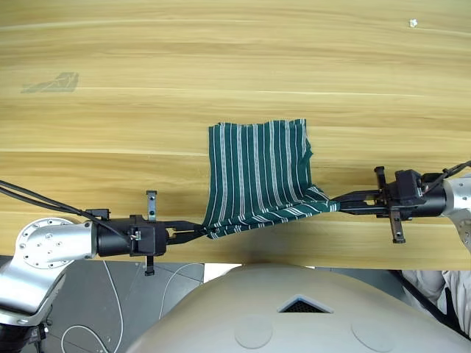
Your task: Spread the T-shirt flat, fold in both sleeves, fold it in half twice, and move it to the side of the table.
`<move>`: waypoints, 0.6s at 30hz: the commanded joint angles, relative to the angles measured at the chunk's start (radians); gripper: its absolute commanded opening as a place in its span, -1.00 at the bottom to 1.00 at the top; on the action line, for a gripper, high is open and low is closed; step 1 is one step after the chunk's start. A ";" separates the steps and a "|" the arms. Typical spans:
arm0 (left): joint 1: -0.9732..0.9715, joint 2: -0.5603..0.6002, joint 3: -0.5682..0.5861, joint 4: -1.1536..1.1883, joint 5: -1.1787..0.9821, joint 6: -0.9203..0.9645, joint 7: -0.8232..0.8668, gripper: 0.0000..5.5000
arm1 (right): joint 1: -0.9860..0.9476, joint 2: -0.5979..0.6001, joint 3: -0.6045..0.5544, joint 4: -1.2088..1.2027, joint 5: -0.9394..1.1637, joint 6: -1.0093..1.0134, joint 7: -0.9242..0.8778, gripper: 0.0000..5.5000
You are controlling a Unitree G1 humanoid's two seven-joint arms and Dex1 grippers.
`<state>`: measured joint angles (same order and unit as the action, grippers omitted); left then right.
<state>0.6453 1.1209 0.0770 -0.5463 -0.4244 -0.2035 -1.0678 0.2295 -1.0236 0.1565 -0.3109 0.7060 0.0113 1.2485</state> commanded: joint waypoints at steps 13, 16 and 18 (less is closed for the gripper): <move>-0.615 -0.279 -0.169 0.326 0.290 0.149 0.188 -1.00 | -0.511 0.336 0.065 0.497 -0.452 -0.155 -0.088 -1.00; -0.660 -0.315 -0.179 0.373 0.316 0.149 0.209 -1.00 | -0.549 0.370 0.073 0.556 -0.486 -0.186 -0.084 -1.00; -0.682 -0.338 -0.188 0.402 0.332 0.147 0.217 -1.00 | -0.566 0.386 0.082 0.587 -0.510 -0.209 -0.081 -1.00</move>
<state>-0.0002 0.8025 -0.1018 -0.1790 -0.1195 -0.0651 -0.8676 -0.3084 -0.6533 0.2305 0.2385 0.2283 -0.1704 1.1609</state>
